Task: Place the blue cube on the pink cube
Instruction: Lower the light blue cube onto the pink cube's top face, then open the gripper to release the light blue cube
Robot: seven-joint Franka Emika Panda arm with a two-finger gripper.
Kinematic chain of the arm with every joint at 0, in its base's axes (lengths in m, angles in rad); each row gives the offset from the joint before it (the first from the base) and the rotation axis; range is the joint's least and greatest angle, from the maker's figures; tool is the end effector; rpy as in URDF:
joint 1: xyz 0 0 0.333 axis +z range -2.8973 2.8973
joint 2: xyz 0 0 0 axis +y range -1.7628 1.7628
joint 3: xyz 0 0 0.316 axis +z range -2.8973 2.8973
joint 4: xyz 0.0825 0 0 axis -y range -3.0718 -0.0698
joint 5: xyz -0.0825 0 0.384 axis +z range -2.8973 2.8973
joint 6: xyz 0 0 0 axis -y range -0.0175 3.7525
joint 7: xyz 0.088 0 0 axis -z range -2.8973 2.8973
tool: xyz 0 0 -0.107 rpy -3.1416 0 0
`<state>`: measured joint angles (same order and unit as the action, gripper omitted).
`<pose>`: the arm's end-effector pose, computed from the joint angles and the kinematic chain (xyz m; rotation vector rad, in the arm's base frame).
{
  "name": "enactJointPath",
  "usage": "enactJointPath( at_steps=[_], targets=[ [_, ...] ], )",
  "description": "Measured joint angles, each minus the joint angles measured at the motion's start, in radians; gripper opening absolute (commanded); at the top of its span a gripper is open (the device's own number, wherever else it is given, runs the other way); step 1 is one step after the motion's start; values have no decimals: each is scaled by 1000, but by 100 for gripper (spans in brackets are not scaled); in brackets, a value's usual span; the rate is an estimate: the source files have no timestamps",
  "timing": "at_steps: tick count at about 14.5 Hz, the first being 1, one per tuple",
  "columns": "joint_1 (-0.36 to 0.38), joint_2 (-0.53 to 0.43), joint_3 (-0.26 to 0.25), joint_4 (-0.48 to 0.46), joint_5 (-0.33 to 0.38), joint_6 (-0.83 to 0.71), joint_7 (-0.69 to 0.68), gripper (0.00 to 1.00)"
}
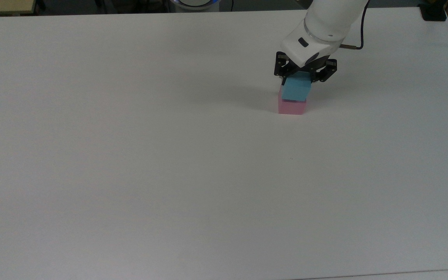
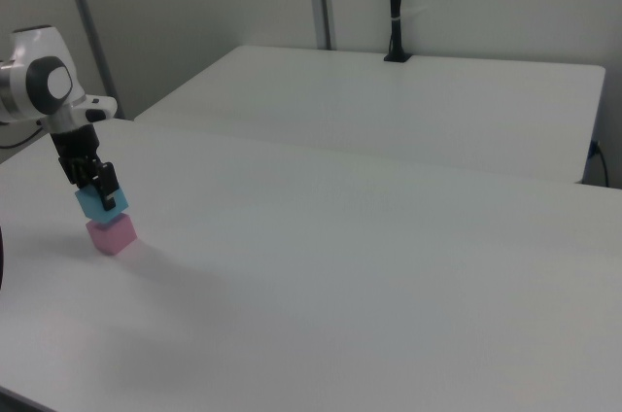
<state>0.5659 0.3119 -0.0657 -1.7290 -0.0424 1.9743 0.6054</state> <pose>0.5577 0.3055 0.3959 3.0540 -0.1295 -0.0389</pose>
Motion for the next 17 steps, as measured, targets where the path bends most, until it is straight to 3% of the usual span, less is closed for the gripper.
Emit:
enactJointPath(
  at_steps=[3, 4, 5, 7, 10, 17],
  targets=[
    [2, 8, 1, -15, 0, 23, -20, 15],
    [2, 9, 2, -15, 0, 24, -24, 19],
    [3, 9, 2, -15, 0, 24, -27, 30],
    [3, 9, 3, -15, 0, 24, -29, 93],
    [3, 10, 5, -21, 0, 24, -29, 100],
    [3, 10, 5, -24, 0, 25, -29, 100]
  ],
)
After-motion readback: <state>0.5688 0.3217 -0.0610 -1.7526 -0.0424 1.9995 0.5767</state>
